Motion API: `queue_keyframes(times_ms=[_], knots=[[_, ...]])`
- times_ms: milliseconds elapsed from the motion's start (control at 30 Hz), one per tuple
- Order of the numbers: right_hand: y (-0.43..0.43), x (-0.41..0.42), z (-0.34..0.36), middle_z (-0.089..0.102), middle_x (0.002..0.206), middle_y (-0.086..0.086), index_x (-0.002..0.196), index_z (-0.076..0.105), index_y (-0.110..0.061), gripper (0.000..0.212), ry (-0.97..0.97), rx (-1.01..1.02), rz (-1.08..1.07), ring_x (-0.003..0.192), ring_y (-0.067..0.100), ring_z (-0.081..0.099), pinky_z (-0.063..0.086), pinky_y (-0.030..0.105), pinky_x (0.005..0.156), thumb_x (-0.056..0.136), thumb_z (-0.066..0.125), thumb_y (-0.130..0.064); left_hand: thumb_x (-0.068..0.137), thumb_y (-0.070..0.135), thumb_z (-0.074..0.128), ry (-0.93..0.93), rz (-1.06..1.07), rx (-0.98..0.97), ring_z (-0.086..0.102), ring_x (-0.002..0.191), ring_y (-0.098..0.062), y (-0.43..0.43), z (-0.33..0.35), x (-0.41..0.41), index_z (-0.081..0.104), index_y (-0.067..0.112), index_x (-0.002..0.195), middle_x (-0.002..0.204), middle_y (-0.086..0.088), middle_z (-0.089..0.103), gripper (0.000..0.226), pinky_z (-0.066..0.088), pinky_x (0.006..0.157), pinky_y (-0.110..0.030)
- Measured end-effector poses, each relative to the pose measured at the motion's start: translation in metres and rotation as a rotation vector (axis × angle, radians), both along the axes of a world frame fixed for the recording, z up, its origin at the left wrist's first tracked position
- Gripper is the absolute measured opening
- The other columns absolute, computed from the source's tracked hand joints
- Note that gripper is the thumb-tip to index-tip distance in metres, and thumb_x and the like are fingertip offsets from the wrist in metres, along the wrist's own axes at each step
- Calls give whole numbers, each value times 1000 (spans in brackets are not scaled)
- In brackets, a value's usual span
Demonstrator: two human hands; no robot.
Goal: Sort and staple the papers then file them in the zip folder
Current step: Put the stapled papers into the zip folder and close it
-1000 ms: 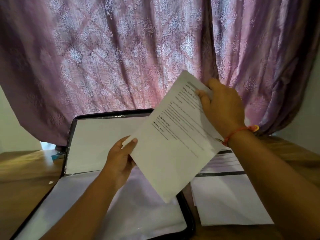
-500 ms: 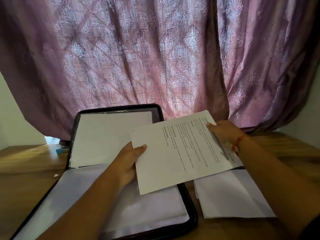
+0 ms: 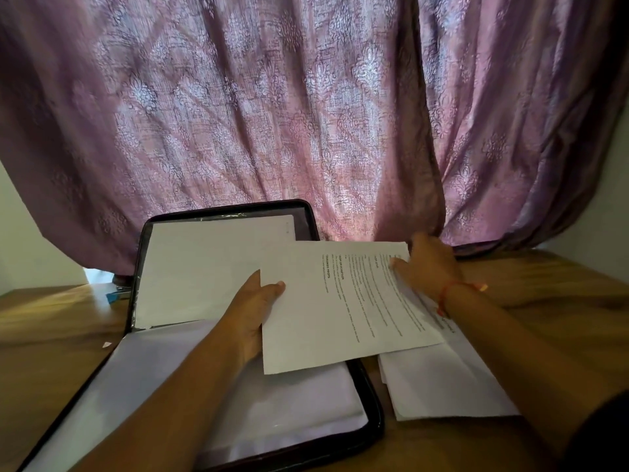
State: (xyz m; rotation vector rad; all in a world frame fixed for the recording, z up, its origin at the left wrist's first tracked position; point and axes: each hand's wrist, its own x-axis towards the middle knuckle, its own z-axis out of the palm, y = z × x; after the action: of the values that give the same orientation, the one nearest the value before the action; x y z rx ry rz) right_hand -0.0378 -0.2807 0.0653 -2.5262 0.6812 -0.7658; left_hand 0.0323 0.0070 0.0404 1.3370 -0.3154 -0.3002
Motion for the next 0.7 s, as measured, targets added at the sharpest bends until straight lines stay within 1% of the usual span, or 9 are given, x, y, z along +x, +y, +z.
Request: queue_keyframes(times_ms=[33, 133, 233, 300, 367, 433, 500, 567, 700], knots=[[7, 2, -1, 54, 130, 12, 129, 49, -13, 55, -61, -89, 35, 119, 33, 49, 47, 43, 97, 86, 69, -42, 103, 13, 56, -7, -13, 6, 71, 106, -31, -1, 0, -1, 58, 18, 135, 121, -8, 72, 32, 60, 84, -48], [29, 5, 1, 43, 144, 6, 143, 38, -19, 73, -198, -216, 279, 134, 28, 35, 35, 43, 110, 83, 72, -44, 101, 15, 59, -15, -73, 8, 73, 104, -31, 0, 2, -2, 59, 20, 132, 117, -8, 74, 31, 61, 80, -48], [45, 4, 1, 35, 154, 1, 149, 34, -22, 74, -182, -342, 433, 144, 22, 26, 21, 43, 117, 86, 71, -39, 99, 15, 61, -20, -126, -18, 71, 107, -34, 2, 3, -3, 61, 18, 130, 120, -12, 73, 31, 60, 85, -51], [52, 2, 1, 49, 143, 2, 141, 46, -22, 59, -178, -380, 444, 137, 21, 38, 23, 40, 112, 88, 69, -34, 99, 14, 61, -23, -152, -22, 71, 106, -35, 1, 4, -5, 62, 17, 129, 119, -13, 73, 30, 60, 84, -50], [53, 2, 1, 66, 115, 3, 122, 61, -18, 32, -193, -438, 421, 114, 24, 57, 33, 36, 99, 92, 65, -29, 99, 15, 60, -24, -152, -21, 72, 104, -33, 1, 3, -5, 63, 16, 129, 117, -12, 74, 30, 61, 81, -47], [51, 1, 1, 69, 95, 4, 102, 66, -14, 14, -230, -451, 428, 94, 26, 63, 40, 34, 84, 93, 61, -25, 100, 13, 60, 0, -138, -28, 73, 101, -32, 0, 2, -4, 63, 16, 129, 115, -12, 74, 30, 61, 77, -45], [49, 0, 1, 68, 88, 4, 92, 66, -13, 8, -297, -455, 418, 85, 26, 63, 46, 37, 77, 92, 62, -20, 99, 9, 60, 37, -126, -16, 72, 100, -33, 0, 2, -3, 63, 16, 128, 115, -13, 74, 30, 62, 75, -46], [49, -2, 2, 67, 86, 3, 90, 66, -15, 5, -356, -457, 404, 81, 25, 61, 50, 39, 74, 90, 62, -18, 99, 7, 59, 50, -103, 22, 72, 100, -34, -1, 1, -2, 62, 16, 128, 115, -14, 74, 30, 62, 71, -47], [52, -4, 3, 66, 87, 3, 93, 64, -17, 5, -279, -480, 448, 82, 23, 59, 45, 32, 68, 90, 61, -19, 102, 4, 53, 62, -71, 47, 72, 95, -31, -2, -1, 0, 63, 15, 124, 109, -12, 75, 27, 63, 68, -46]])
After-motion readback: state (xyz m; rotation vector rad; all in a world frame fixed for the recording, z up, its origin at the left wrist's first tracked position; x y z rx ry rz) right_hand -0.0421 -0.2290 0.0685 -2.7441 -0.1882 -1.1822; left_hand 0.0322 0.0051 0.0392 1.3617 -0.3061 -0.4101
